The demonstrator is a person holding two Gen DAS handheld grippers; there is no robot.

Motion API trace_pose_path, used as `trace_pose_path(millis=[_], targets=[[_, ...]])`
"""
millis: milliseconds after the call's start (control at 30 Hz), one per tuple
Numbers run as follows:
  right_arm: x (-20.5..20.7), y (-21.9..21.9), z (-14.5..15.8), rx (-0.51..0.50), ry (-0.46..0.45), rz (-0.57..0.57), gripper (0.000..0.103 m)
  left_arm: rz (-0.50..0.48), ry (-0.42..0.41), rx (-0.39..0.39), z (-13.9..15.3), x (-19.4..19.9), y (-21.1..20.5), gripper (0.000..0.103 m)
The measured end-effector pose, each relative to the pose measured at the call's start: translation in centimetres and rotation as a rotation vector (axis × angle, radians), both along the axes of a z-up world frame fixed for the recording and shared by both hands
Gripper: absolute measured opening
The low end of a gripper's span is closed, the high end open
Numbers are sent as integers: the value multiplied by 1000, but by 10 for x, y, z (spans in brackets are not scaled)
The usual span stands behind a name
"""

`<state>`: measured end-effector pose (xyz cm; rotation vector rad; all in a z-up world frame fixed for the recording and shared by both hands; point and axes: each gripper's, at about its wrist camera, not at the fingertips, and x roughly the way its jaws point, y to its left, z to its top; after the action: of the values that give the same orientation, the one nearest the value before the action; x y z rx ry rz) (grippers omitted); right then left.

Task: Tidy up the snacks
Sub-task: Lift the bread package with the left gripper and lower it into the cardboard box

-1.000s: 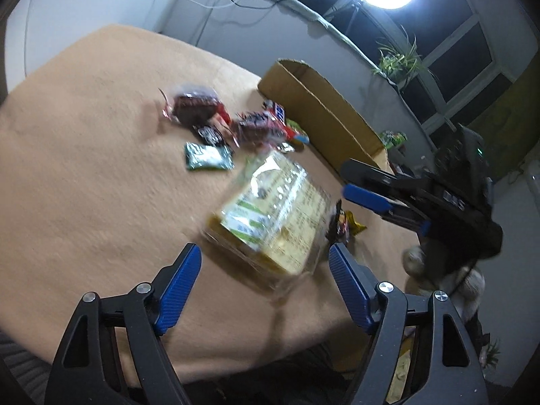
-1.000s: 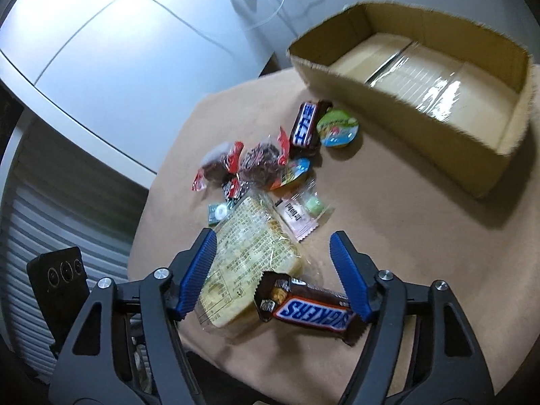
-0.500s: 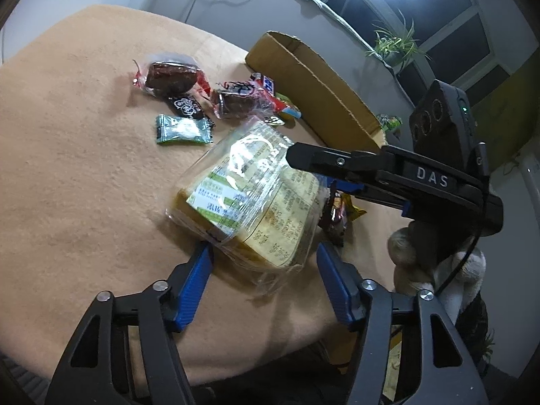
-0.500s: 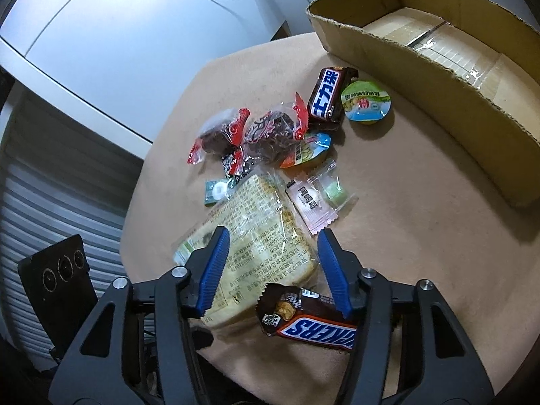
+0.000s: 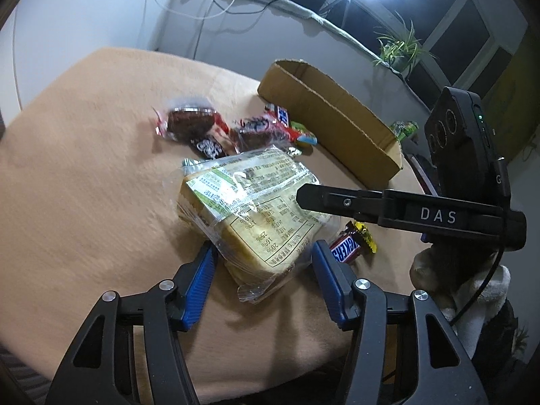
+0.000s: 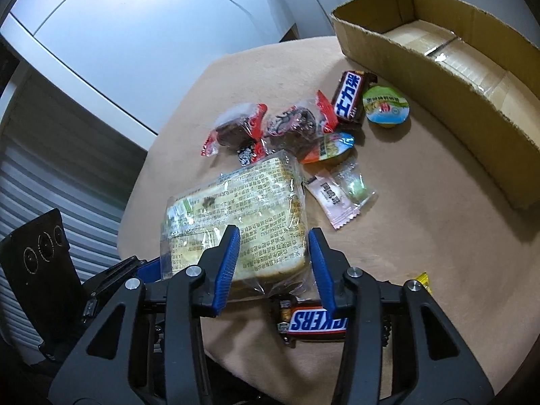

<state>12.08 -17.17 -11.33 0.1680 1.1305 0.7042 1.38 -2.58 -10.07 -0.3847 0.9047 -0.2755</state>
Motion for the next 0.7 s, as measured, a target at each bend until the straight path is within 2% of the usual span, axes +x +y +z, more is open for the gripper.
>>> trace_pose_path(millis=[367, 700], targets=[[-6, -10, 33, 7, -86, -33, 44, -19, -83, 35, 23, 2, -6, 56], [15, -53, 68, 23, -155, -129, 44, -95, -170, 42, 53, 37, -30, 56]])
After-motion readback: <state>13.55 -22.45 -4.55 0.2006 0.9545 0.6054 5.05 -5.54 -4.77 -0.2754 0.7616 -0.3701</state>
